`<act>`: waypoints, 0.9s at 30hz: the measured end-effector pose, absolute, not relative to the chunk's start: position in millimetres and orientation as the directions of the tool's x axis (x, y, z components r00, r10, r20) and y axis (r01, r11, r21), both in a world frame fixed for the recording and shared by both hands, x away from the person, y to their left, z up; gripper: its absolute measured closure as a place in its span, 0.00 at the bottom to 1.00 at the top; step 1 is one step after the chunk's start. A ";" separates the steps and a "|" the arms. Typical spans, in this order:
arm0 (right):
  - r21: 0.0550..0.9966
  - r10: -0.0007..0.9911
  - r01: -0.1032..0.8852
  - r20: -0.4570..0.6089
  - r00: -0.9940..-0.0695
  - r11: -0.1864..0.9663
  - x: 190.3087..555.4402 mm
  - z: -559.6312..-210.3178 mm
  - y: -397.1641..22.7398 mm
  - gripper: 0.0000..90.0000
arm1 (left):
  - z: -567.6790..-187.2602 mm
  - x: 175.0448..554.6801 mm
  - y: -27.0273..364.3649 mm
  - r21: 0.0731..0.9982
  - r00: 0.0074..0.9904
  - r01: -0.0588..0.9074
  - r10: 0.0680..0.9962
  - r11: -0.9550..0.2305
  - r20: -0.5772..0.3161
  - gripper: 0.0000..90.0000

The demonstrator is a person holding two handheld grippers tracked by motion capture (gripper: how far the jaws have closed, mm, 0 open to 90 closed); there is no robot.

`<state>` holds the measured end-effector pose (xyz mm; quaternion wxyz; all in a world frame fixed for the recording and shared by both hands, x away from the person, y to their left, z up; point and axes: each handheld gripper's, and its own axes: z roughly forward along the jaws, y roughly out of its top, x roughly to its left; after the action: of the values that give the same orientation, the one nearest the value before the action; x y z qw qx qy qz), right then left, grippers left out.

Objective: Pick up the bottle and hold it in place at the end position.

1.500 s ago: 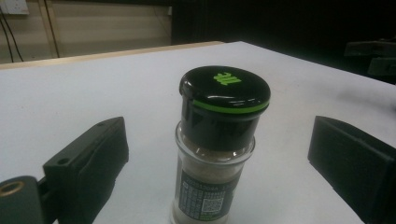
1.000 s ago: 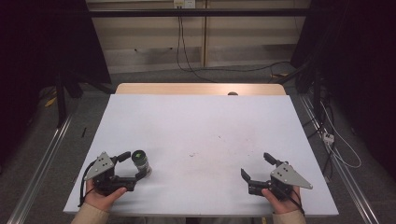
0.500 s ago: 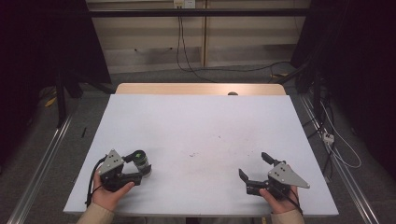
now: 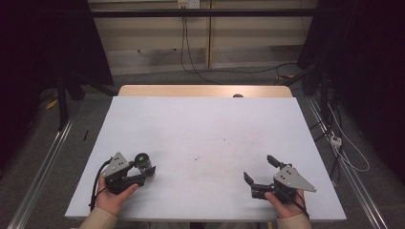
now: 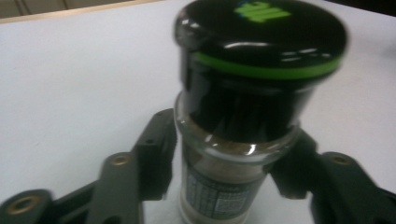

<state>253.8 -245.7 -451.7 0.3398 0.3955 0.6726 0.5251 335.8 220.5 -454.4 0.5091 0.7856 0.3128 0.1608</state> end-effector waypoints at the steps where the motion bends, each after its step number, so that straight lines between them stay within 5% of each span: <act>1: 0.975 0.889 0.175 -0.042 -0.456 0.136 253.8 -451.7 -245.7 0.03 | -454.4 335.3 219.7 0.903 0.752 0.327 0.656 -0.280 -0.069 0.58; 27: 0.976 0.880 0.176 -0.028 -0.474 0.126 258.7 -448.2 -243.0 0.03 | -431.2 367.0 188.5 0.925 0.820 0.250 0.570 -0.287 -0.045 0.59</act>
<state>258.7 -243.0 -448.2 0.3309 0.3920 0.6733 0.5324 367.0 188.5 -431.2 0.5374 0.7882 0.2602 0.1491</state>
